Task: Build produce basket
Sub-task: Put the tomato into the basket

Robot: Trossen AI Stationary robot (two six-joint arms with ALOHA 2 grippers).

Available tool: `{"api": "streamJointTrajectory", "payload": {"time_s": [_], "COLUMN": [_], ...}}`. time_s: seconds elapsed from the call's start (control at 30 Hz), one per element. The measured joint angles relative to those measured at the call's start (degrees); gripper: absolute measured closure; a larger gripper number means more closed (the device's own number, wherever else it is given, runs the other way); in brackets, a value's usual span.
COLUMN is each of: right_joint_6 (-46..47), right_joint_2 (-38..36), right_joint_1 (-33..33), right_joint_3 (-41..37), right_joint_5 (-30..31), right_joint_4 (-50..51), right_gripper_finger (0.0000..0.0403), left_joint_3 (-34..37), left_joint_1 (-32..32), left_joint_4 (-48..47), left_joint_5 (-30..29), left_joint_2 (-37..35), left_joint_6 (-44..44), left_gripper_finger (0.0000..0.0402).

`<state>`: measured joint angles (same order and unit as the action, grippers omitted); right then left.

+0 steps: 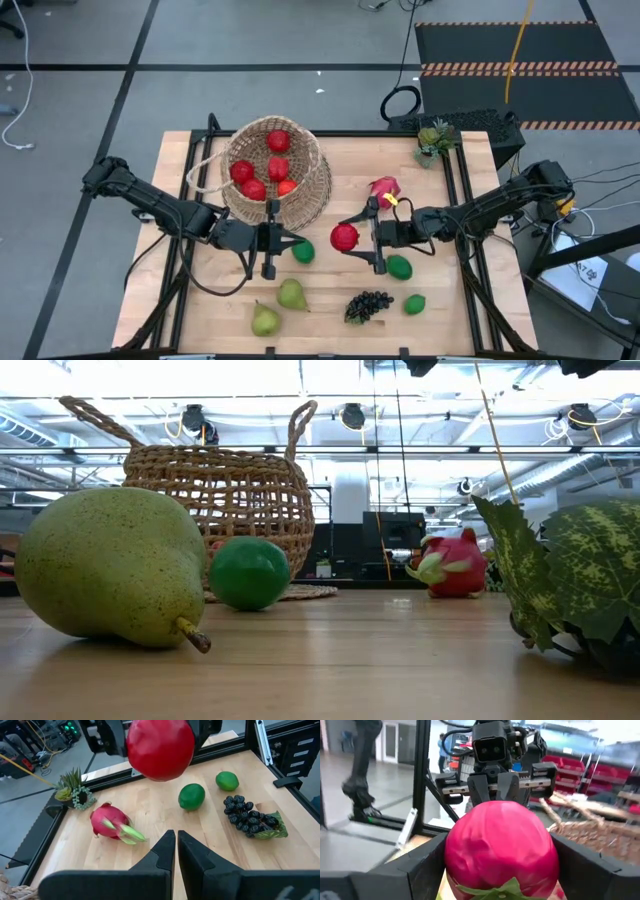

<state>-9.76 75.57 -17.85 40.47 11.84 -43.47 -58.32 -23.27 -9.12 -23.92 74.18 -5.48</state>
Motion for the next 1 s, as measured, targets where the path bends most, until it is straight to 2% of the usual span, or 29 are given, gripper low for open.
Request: {"api": "streamJointTrajectory", "payload": {"time_s": [0.23, 0.5, 0.8, 1.0], "right_joint_6": [-16.06, -23.04, -37.83, -38.96], "right_joint_2": [0.0, 0.0, 0.0, 0.0], "right_joint_1": [0.0, 0.0, 0.24, 0.24], "right_joint_3": [0.0, 0.0, 0.0, 0.0], "right_joint_5": [0.04, 0.07, 0.11, 0.11], "right_joint_4": [-0.02, -0.02, 0.01, -0.01], "right_gripper_finger": [0.0088, 0.0082, 0.0081, 0.0081], "left_joint_3": [-0.01, 0.0, 0.0, 0.0], "left_joint_1": [0.0, 0.0, 0.0, 0.0], "left_joint_4": [0.53, 0.79, 0.85, 0.85], "left_joint_5": [0.0, 0.0, 0.02, 0.02], "left_joint_2": [-0.01, -0.01, 0.01, -0.01], "left_joint_6": [0.0, 0.0, 0.0, 0.0], "left_gripper_finger": [0.0378, 0.0378, 0.0378, 0.0378]}}
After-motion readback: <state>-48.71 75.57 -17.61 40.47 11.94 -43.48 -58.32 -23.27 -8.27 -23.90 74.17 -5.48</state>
